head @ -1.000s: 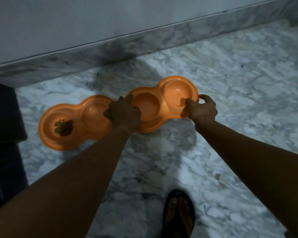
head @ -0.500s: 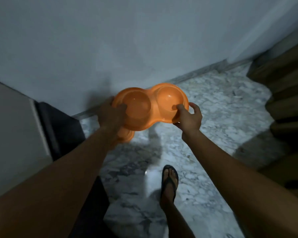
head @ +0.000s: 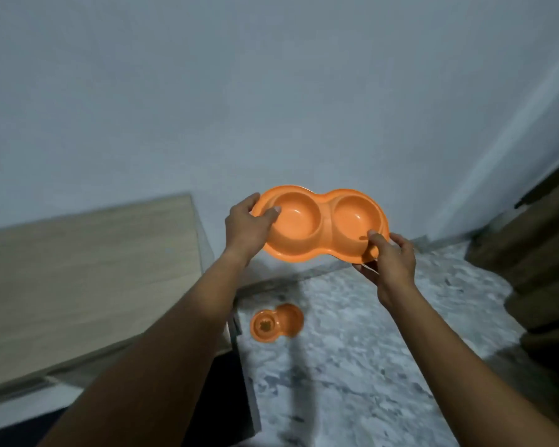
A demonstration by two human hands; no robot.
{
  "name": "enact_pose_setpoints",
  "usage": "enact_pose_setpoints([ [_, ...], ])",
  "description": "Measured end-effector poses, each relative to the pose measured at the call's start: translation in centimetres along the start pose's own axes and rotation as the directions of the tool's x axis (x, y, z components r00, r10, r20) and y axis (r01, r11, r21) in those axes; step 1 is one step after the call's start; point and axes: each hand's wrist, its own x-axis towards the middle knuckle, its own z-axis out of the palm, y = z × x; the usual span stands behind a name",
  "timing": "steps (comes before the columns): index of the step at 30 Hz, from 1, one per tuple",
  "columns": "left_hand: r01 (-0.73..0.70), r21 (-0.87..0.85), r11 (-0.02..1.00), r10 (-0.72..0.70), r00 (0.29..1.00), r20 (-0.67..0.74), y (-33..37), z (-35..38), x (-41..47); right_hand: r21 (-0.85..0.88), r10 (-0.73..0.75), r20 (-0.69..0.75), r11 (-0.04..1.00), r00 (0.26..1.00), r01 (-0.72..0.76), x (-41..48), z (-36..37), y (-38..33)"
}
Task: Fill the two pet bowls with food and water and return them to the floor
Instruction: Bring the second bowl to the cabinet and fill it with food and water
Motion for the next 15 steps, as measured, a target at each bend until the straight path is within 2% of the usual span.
enact_pose_setpoints([
  [6,0.046,-0.053,0.998,-0.053,0.988,-0.146,-0.1,-11.3,-5.8,-0.036,0.012,0.145,0.999,0.989,-0.006,-7.3,6.1,0.7],
  [10,0.078,-0.102,0.992,-0.112,0.918,-0.381,-2.7,-20.1,-9.7,-0.089,0.072,0.253,0.995,0.965,-0.051,-13.3,11.6,3.9],
  [15,0.111,-0.150,0.982,-0.175,0.835,-0.522,-6.6,-31.7,-12.8,-0.223,0.106,0.389,0.975,0.915,-0.018,-21.0,19.6,9.3],
])
